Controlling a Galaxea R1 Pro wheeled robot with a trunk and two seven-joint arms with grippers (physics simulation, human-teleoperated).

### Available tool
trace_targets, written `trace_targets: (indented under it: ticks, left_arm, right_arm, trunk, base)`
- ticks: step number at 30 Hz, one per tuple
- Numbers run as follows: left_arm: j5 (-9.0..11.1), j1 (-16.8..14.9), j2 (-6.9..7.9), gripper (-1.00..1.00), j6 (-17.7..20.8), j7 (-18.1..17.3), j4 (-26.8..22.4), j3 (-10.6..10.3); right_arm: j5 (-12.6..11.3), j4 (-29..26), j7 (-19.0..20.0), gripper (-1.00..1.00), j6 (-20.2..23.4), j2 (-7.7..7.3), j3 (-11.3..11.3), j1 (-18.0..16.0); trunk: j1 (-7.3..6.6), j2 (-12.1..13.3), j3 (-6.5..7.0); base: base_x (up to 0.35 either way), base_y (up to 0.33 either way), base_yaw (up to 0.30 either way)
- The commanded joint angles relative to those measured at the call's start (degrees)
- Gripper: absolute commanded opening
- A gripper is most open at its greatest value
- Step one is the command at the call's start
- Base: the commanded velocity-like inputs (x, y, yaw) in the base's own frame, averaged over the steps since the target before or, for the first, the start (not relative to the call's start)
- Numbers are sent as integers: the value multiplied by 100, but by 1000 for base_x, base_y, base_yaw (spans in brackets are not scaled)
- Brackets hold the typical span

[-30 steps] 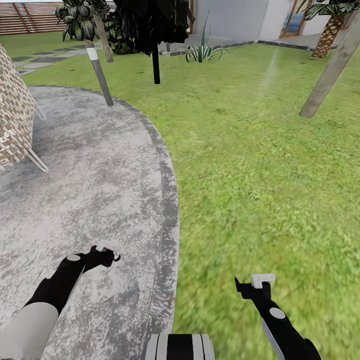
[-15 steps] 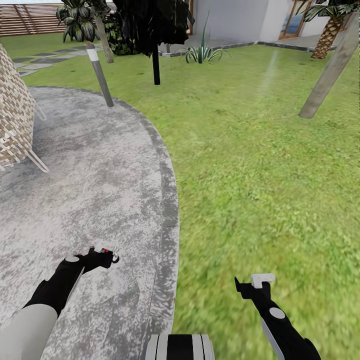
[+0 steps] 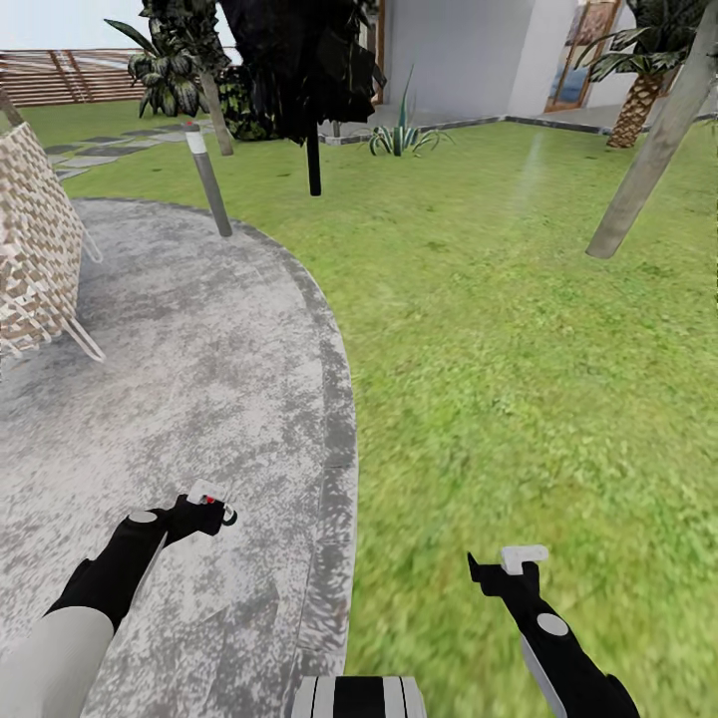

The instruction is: In the garden, pick up the pesticide atomizer on the floor and spray pesticide onto both trees until each tree trunk is fully covered.

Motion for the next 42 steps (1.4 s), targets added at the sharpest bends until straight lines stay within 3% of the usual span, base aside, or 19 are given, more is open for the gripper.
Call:
trace_targets:
  ticks: [1,12,15,19,23,31,42]
  left_arm:
    - [-42,-1,-4,-100,26,-46,-7,24]
    - [-38,22,45,-100,44,-7,107,18]
    - [-34,20,54,-100,157,-3,279,223]
    - [-48,20,69,-100,620,-9,494,839]
    - [-67,107,84,-100,787,-4,528,1012]
    - [-69,467,175,-100,844,-9,538,1067]
    - [-81,627,240,-100,1161,-10,479,1064]
  right_arm:
    - [6,3,1,100,-16,-1,2,-2]
    - [6,21,7,100,-16,-1,3,-1]
    - [7,36,9,100,-16,-1,8,4]
    - [10,45,9,100,-20,0,10,10]
    - [13,58,20,100,-24,8,10,14]
    - [9,248,34,100,-60,33,18,15]
    - [8,637,5,100,-461,-24,-12,15]
  trunk:
    - [-3,0,20]
    - [-32,15,347]
    - [-39,19,440]
    - [-50,24,564]
    - [-60,30,689]
    - [-81,40,938]
    - [-86,43,1081]
  base:
    - [0,0,0]
    - [0,0,0]
    - [0,0,0]
    - [0,0,0]
    - [0,0,0]
    - [0,0,0]
    - [0,0,0]
